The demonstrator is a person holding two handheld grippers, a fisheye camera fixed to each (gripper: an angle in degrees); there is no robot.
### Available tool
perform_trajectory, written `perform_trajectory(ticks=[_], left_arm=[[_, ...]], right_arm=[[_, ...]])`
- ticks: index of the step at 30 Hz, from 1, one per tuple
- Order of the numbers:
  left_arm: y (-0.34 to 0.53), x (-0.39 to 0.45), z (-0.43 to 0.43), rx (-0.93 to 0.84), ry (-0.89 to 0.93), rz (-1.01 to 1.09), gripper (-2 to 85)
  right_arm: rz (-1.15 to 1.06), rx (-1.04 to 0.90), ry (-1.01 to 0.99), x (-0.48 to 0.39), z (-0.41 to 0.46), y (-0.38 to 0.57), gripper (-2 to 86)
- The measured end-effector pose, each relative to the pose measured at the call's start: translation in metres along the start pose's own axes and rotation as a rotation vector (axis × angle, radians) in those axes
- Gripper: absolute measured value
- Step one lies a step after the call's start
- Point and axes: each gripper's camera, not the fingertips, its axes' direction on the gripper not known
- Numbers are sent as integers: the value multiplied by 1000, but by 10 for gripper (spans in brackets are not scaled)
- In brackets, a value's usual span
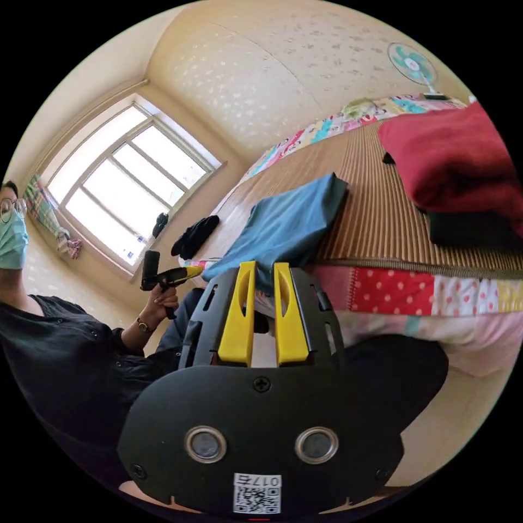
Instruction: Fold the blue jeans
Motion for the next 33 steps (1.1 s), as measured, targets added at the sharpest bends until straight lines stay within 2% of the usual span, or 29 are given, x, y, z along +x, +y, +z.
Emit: perform_trajectory(ticks=[3, 6, 8, 10, 14, 17, 19, 23, 25, 27, 29, 33], left_arm=[[-14, -20, 1, 18, 14, -85, 120], [-52, -35, 19, -23, 31, -154, 162], [-74, -41, 44, -108, 77, -188, 166], [-89, -49, 78, -223, 111, -275, 153], [-95, -52, 78, -177, 80, -287, 116], [-85, -66, 75, -146, 284, -346, 79], [-70, -66, 78, -158, 435, -419, 76], [-41, -51, 84, -154, 602, -520, 74], [-32, -25, 87, -219, 636, -492, 73], [-30, -1, 79, -264, 623, -415, 72], [-29, 20, 62, -257, 587, -333, 73], [-32, 60, 3, -145, 456, -117, 81]], right_arm=[[157, 119, -131, 28, -29, -4, 134], [302, 25, -179, 46, -10, -39, 186], [388, -56, -212, 53, 6, -55, 210], [394, -19, -269, 48, 4, -59, 218], [452, 17, -237, 40, -26, -46, 225], [541, 20, -140, 42, -56, -19, 232], [560, -8, -152, 43, -66, -7, 238], [612, 79, -452, 56, -62, 12, 246], [639, 95, -590, 63, -50, 13, 240], [571, 106, -852, 62, -33, 8, 225], [573, 197, -991, 58, -36, 14, 213], [351, 241, -955, 15, -82, -29, 190]])
